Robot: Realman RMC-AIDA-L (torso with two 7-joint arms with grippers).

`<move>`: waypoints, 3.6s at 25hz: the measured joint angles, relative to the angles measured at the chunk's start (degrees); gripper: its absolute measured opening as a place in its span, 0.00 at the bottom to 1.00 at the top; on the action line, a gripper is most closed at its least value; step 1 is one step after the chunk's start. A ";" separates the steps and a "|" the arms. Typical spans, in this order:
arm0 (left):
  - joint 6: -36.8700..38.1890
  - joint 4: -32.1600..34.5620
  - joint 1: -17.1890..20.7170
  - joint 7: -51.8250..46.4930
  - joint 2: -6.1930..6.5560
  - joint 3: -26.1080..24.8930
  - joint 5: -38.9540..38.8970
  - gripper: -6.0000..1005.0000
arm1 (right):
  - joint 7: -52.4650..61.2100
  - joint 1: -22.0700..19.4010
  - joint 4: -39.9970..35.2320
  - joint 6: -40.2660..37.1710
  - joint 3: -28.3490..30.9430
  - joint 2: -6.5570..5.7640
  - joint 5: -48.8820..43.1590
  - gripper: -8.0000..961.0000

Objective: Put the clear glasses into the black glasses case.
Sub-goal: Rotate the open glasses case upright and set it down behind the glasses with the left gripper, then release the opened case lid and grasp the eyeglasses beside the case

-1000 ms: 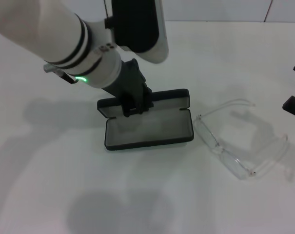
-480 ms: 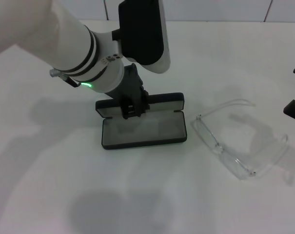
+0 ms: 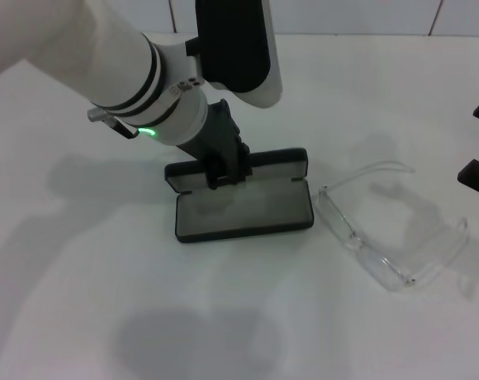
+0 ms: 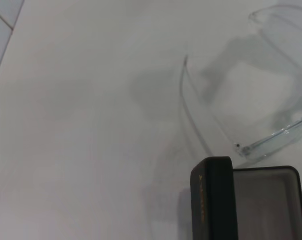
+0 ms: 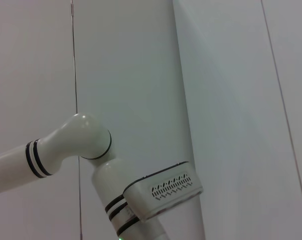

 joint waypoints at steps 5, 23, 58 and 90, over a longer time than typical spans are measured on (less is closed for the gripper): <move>-2.61 0.11 0.83 -0.22 -0.08 -0.75 0.05 0.30 | 0.00 0.01 -0.19 0.35 0.06 -0.04 0.00 0.91; 5.67 14.99 13.71 10.38 0.26 -18.23 -40.99 0.69 | 0.07 0.07 -0.14 0.74 0.08 -0.40 0.79 0.91; 21.73 -26.47 29.39 55.87 0.41 -26.88 -79.48 0.71 | 90.59 27.08 -55.17 -5.76 -11.67 -9.12 -44.28 0.91; 21.36 -26.72 25.23 54.78 1.00 -26.83 -68.79 0.71 | 93.84 41.75 -28.35 9.73 -36.24 0.85 -62.55 0.90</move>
